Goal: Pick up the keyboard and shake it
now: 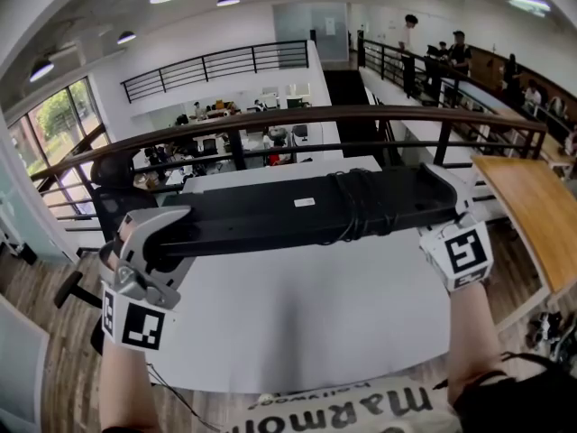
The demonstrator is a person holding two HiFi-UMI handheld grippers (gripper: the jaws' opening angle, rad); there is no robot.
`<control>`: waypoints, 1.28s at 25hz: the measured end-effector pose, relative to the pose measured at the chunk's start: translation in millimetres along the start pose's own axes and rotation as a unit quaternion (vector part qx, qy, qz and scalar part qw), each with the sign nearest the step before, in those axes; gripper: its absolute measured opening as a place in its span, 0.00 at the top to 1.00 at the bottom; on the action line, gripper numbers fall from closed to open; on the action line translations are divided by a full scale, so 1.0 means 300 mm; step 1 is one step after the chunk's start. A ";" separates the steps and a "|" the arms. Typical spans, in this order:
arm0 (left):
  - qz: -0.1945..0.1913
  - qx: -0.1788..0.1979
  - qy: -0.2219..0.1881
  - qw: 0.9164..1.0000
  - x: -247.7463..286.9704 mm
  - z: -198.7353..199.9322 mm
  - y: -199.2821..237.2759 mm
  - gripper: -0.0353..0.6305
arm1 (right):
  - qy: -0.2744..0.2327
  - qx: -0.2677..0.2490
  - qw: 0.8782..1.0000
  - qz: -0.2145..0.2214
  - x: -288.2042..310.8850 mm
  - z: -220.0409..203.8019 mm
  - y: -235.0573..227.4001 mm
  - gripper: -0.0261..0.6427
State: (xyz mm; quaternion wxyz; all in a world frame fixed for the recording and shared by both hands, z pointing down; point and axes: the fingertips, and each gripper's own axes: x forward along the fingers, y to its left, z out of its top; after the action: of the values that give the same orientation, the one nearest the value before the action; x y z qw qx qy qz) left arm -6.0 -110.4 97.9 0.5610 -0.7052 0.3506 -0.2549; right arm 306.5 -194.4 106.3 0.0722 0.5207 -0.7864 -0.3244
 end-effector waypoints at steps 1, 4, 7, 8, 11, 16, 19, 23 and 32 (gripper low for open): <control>-0.001 -0.002 0.000 1.000 0.005 -0.002 0.000 0.76 | 0.001 0.000 1.000 -0.001 -0.001 -0.003 -0.002 0.62; -0.005 -0.008 0.001 1.000 0.018 -0.011 -0.011 0.76 | 0.008 0.001 1.000 -0.002 0.003 -0.024 0.001 0.62; -0.010 -0.015 0.006 1.000 0.026 -0.016 -0.024 0.75 | 0.017 0.008 1.000 0.002 0.003 -0.047 0.010 0.62; -0.011 -0.015 0.007 1.000 0.026 -0.015 -0.027 0.75 | 0.018 0.010 1.000 0.003 0.002 -0.052 0.012 0.62; -0.015 -0.012 0.012 1.000 0.019 -0.015 -0.040 0.75 | 0.022 0.018 1.000 0.007 -0.001 -0.067 0.025 0.62; -0.021 -0.012 0.020 0.999 0.010 -0.017 -0.058 0.75 | 0.026 0.018 0.999 0.018 0.001 -0.089 0.047 0.62; -0.023 -0.015 0.025 0.999 -0.001 -0.011 -0.073 0.75 | 0.028 0.021 0.999 0.024 -0.006 -0.095 0.058 0.62; -0.026 -0.016 0.030 0.999 -0.014 0.000 -0.086 0.75 | 0.031 0.021 0.999 0.033 -0.017 -0.104 0.071 0.62; -0.032 -0.023 0.043 0.998 -0.039 0.006 -0.129 0.75 | 0.036 0.017 0.998 0.047 -0.039 -0.122 0.100 0.62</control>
State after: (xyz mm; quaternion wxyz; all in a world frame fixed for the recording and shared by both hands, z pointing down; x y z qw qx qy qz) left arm -3.8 -95.3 135.5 0.5205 -0.7171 0.3576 -0.2948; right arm 305.0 -192.7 155.1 0.1065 0.4960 -0.8123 -0.2879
